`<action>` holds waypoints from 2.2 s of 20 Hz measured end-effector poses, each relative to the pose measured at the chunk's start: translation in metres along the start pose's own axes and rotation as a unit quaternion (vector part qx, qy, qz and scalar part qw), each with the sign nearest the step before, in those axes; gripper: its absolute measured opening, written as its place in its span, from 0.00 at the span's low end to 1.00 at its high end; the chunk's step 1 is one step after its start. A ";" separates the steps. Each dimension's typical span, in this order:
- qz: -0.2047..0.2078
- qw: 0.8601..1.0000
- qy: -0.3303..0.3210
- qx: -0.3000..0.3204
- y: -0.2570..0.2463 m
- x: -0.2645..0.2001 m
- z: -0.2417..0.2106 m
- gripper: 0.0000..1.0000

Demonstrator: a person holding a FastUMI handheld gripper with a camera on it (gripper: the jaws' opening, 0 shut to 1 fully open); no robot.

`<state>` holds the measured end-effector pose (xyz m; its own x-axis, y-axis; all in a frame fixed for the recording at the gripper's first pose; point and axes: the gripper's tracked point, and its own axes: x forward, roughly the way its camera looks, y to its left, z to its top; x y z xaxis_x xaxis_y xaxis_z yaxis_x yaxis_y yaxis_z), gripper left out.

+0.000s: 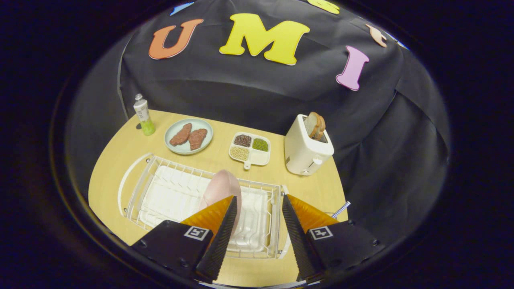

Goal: Take the plate from the dish rack, then take the spoon from the basket and place it into the plate.

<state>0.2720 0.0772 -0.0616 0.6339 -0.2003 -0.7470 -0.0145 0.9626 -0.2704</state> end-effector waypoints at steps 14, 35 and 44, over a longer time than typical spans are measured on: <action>-0.038 0.989 0.140 -0.037 0.038 0.031 -0.028 0.50; -0.129 0.991 -0.005 0.045 0.019 -0.023 -0.006 0.15; -0.025 0.996 -0.010 0.088 0.036 -0.053 -0.074 0.15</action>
<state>0.1807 0.1092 -0.0762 0.6463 -0.2474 -0.7219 0.1520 0.9688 -0.1960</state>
